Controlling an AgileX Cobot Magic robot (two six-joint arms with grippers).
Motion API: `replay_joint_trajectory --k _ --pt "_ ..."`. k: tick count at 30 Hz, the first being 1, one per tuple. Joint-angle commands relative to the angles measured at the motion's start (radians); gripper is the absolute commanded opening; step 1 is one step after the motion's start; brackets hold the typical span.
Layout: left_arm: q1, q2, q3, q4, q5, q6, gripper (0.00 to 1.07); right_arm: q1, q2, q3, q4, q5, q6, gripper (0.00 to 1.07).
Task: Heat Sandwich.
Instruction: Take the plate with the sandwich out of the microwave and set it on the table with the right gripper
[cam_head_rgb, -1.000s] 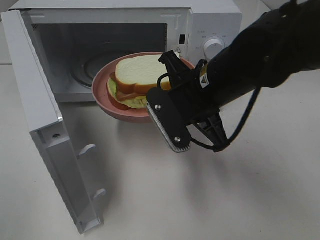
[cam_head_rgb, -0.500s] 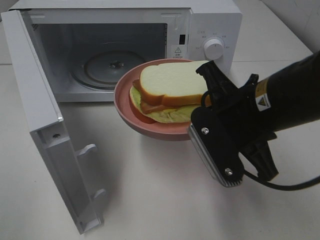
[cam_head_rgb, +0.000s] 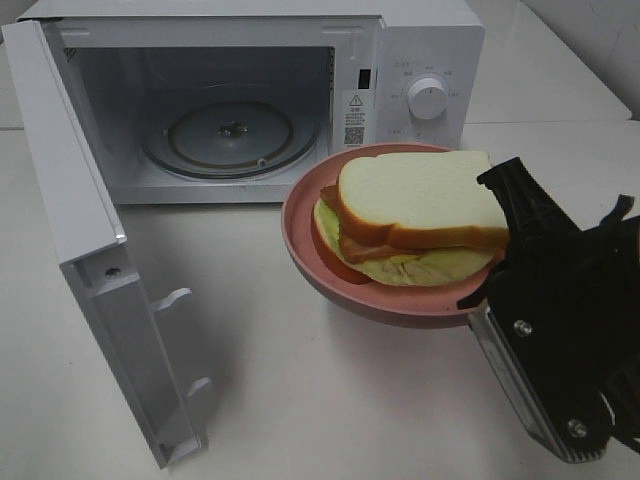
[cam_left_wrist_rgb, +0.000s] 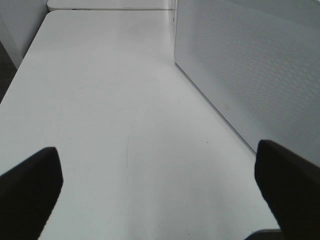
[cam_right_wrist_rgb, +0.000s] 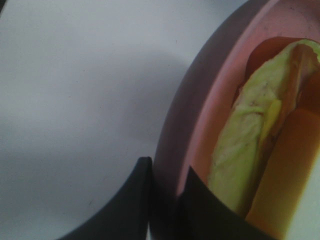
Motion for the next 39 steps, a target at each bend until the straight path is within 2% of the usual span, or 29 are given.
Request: replay_joint_trajectory --k 1,10,14,17,19,39 --pt "0.002 -0.008 0.001 -0.002 -0.010 -0.001 1.00 -0.001 -0.058 0.017 -0.006 0.014 0.017 0.00" --pt "0.002 -0.008 0.001 -0.002 -0.010 -0.001 1.00 -0.001 -0.116 0.030 -0.081 0.115 0.113 0.00" --pt "0.002 -0.008 0.001 -0.002 -0.010 -0.001 1.00 -0.001 -0.115 0.030 -0.206 0.155 0.318 0.00" --pt "0.002 -0.008 0.001 -0.002 -0.010 -0.001 1.00 -0.001 -0.115 0.030 -0.244 0.161 0.399 0.00" --pt "0.002 -0.008 0.001 -0.002 -0.010 -0.001 1.00 -0.001 -0.115 0.030 -0.300 0.187 0.535 0.00" --pt "0.002 -0.008 0.001 -0.002 -0.010 -0.001 1.00 -0.003 -0.105 0.029 -0.566 0.415 1.145 0.01"
